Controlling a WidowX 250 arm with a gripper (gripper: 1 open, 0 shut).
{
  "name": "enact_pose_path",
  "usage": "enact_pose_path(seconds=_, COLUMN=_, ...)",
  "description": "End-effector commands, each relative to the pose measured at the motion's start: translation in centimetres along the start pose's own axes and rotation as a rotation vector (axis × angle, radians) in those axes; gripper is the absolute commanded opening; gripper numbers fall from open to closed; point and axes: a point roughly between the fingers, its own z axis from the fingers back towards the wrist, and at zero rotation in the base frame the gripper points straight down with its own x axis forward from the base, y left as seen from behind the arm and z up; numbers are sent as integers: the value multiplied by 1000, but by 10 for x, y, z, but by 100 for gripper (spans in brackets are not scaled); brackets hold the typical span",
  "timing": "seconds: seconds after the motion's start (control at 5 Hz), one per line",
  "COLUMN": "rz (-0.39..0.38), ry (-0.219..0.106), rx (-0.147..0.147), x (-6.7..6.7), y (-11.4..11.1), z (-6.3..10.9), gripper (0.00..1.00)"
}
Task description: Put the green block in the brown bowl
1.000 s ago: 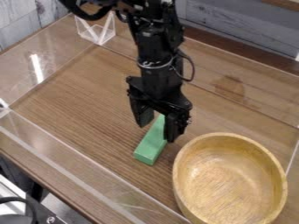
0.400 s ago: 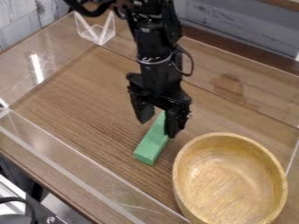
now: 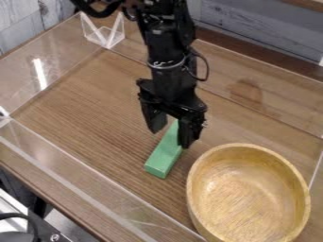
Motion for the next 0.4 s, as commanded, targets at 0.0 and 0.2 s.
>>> enact_pose_path(seconds=0.0, rz=-8, ry=-54, rx=5, x=12, y=3, z=13, gripper=100)
enact_pose_path(seconds=0.2, rz=-8, ry=-55, rx=2, x=13, y=4, z=13, gripper=100)
